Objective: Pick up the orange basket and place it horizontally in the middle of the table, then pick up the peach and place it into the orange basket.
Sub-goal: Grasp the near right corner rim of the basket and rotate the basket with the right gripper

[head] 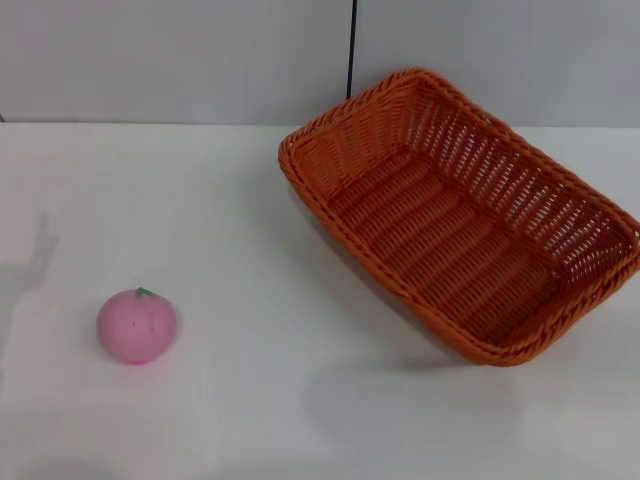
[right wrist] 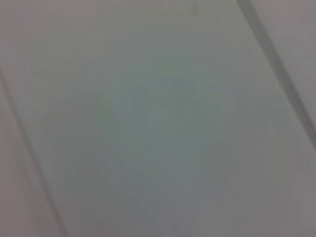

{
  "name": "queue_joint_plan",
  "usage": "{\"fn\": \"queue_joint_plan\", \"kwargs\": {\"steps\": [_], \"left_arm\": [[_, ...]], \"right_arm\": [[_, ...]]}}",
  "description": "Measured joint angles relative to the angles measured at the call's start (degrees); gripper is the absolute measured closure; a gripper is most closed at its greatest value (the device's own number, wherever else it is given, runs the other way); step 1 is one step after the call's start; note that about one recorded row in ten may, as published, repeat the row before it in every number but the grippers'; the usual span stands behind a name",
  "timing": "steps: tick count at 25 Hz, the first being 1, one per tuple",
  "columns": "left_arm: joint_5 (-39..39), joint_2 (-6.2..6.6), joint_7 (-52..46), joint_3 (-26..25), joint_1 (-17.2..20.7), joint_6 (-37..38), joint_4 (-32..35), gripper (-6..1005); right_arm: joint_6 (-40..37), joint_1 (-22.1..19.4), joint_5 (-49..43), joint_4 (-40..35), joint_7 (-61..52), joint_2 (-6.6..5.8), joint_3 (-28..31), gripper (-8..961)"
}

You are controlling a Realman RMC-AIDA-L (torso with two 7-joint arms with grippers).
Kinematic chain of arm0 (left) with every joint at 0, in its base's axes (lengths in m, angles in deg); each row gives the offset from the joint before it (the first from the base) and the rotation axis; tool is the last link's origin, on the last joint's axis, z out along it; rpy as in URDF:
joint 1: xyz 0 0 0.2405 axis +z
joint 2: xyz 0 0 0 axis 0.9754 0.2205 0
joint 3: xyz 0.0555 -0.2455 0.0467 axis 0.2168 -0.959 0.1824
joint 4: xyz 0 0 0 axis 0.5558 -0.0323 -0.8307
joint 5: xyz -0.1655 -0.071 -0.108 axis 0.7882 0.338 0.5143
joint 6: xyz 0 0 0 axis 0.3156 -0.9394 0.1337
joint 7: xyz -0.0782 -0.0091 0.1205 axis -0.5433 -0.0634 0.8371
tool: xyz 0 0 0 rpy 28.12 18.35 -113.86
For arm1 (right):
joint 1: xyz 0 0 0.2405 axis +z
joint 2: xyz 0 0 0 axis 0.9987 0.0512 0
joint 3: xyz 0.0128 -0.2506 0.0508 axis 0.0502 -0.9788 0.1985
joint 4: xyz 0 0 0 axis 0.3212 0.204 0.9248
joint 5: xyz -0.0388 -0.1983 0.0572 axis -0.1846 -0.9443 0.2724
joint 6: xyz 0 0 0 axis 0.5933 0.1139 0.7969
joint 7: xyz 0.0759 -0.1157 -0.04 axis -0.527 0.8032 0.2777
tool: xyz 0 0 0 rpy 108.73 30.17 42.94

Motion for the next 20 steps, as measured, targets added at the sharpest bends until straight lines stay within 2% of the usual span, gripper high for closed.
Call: {"fn": "queue_joint_plan", "kwargs": {"steps": [2,5,9,11,15,20], "left_arm": [[0.0,0.00,-0.1,0.0,-0.3,0.0,0.0,195],[-0.1,-0.01,-0.2,0.0,-0.5,0.0,0.0,196],[-0.1,-0.08,-0.2,0.4,-0.3,-0.3,-0.3,198],[-0.1,-0.08,-0.2,0.6,-0.2,-0.3,-0.4,198],[-0.1,-0.09,-0.3,1.6,0.1,-0.4,-0.5,200],[-0.1,-0.16,-0.5,2.5,1.2,-0.8,-0.4,202]], "right_arm": [[-0.3,1.6,-7.9,-8.8,-10.7,-0.96,0.0,374],[-2.9,5.5,-18.2,-17.3,-22.8,-3.34,-0.1,378],[-9.4,13.6,-33.2,-19.8,-33.0,-7.91,0.3,385],[-12.4,18.1,-41.2,-18.8,-36.0,-9.57,0.0,388],[-14.2,24.2,-50.5,-13.7,-38.2,-11.18,-1.8,395],[-8.2,26.7,-52.9,-6.3,-39.4,-11.31,-8.6,403]]}}
